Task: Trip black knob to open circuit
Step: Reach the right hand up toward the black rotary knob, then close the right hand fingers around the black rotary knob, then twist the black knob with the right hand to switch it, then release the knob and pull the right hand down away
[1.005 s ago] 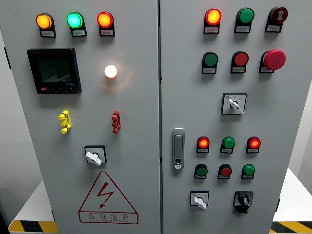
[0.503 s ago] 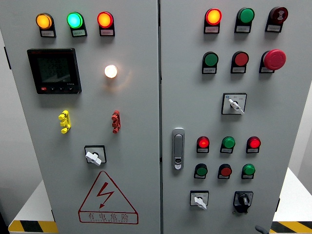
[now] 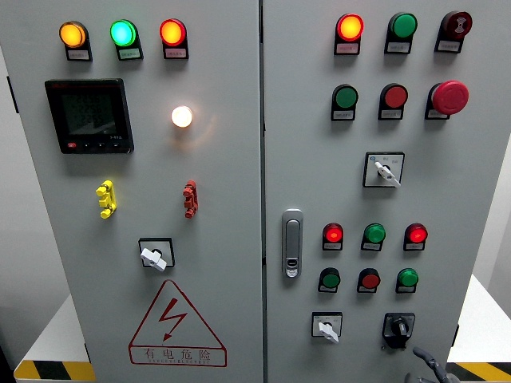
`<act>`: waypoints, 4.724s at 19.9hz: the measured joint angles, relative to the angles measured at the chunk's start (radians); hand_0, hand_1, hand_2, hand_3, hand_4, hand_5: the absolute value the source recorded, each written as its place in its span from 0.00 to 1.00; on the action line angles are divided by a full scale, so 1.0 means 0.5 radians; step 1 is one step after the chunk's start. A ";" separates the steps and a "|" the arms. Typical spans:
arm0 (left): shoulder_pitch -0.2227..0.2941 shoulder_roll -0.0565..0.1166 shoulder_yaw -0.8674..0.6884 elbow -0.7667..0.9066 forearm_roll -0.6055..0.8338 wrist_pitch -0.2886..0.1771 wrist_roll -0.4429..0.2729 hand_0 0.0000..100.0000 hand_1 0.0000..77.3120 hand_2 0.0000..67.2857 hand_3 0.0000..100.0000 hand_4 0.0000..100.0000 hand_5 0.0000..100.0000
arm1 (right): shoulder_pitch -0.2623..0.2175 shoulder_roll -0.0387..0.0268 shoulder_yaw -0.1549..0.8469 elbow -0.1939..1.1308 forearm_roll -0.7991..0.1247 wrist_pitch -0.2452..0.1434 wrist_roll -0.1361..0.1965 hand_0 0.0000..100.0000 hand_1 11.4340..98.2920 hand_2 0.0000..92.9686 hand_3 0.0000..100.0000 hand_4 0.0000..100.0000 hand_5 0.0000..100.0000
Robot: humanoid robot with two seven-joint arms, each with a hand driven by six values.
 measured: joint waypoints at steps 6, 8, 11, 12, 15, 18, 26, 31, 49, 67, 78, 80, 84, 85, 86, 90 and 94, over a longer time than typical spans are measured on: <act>-0.001 0.001 0.000 0.000 0.000 0.000 0.000 0.00 0.04 0.19 0.21 0.07 0.02 | 0.014 0.007 -0.003 0.062 0.000 -0.005 -0.011 1.00 0.62 0.00 0.87 0.93 1.00; -0.001 0.001 0.000 0.000 0.000 0.000 0.000 0.00 0.04 0.19 0.21 0.07 0.02 | 0.009 0.011 -0.008 0.096 0.000 -0.006 -0.032 1.00 0.62 0.00 0.87 0.93 1.00; 0.000 -0.001 0.000 0.000 0.000 0.000 0.000 0.00 0.04 0.19 0.21 0.07 0.02 | -0.002 0.012 -0.021 0.162 0.000 -0.007 -0.046 1.00 0.63 0.00 0.88 0.93 1.00; 0.000 -0.001 0.000 0.000 0.000 0.000 0.000 0.00 0.04 0.19 0.21 0.07 0.02 | -0.005 0.012 -0.030 0.176 0.000 -0.008 -0.049 1.00 0.63 0.00 0.88 0.93 1.00; 0.000 0.001 0.000 0.000 0.000 0.000 0.000 0.00 0.04 0.19 0.21 0.07 0.02 | -0.013 0.014 -0.057 0.192 0.000 -0.018 -0.061 1.00 0.63 0.01 0.88 0.93 1.00; 0.000 0.001 0.000 0.000 0.000 0.000 0.000 0.00 0.04 0.19 0.21 0.07 0.02 | -0.034 0.027 -0.078 0.188 0.000 -0.026 -0.062 1.00 0.63 0.01 0.88 0.93 1.00; 0.000 0.001 0.000 0.000 0.000 0.000 0.000 0.00 0.04 0.19 0.21 0.07 0.02 | -0.050 0.032 -0.099 0.176 0.000 -0.035 -0.062 1.00 0.62 0.01 0.89 0.94 1.00; 0.000 0.001 0.000 0.000 0.000 0.000 0.000 0.00 0.04 0.19 0.21 0.07 0.02 | -0.046 0.031 -0.120 0.173 0.000 -0.035 -0.065 1.00 0.61 0.01 0.89 0.94 1.00; 0.000 0.001 0.000 0.000 0.000 0.000 0.000 0.00 0.04 0.19 0.21 0.07 0.02 | -0.030 0.029 -0.169 0.157 0.003 -0.035 -0.066 1.00 0.60 0.01 0.90 0.94 1.00; 0.000 0.000 0.000 0.000 0.000 0.000 0.000 0.00 0.04 0.19 0.21 0.07 0.02 | -0.007 0.027 -0.196 0.157 0.079 -0.032 -0.066 1.00 0.59 0.01 0.91 0.95 1.00; 0.000 0.001 0.000 0.000 0.000 0.000 0.000 0.00 0.04 0.19 0.21 0.07 0.02 | 0.001 0.029 -0.200 0.159 0.086 -0.032 -0.068 1.00 0.59 0.01 0.92 0.95 1.00; 0.000 0.001 0.000 0.000 0.000 0.000 0.000 0.00 0.04 0.19 0.21 0.07 0.02 | 0.001 0.029 -0.200 0.158 0.086 -0.032 -0.068 1.00 0.59 0.01 0.92 0.95 1.00; 0.000 0.001 0.000 0.000 0.000 0.000 0.000 0.00 0.04 0.19 0.21 0.07 0.02 | -0.004 0.014 -0.196 0.147 0.088 -0.034 -0.066 1.00 0.58 0.02 0.92 0.95 1.00; 0.000 0.001 0.000 0.000 0.000 0.000 0.000 0.00 0.04 0.19 0.21 0.07 0.02 | -0.008 0.010 -0.188 0.146 0.089 -0.034 -0.063 1.00 0.58 0.02 0.92 0.95 1.00; 0.000 0.000 0.000 0.000 0.000 0.000 0.000 0.00 0.04 0.19 0.21 0.07 0.02 | -0.011 0.007 -0.183 0.145 0.089 -0.034 -0.063 1.00 0.58 0.02 0.92 0.95 1.00; 0.000 0.000 0.000 0.000 0.000 0.000 0.000 0.00 0.04 0.19 0.21 0.07 0.02 | -0.014 -0.027 -0.168 0.144 0.097 -0.034 -0.062 1.00 0.58 0.02 0.92 0.95 1.00; 0.000 0.000 0.000 0.000 0.000 0.000 0.000 0.00 0.04 0.19 0.21 0.07 0.02 | -0.018 -0.069 -0.147 0.143 0.121 -0.035 -0.061 1.00 0.58 0.02 0.92 0.95 1.00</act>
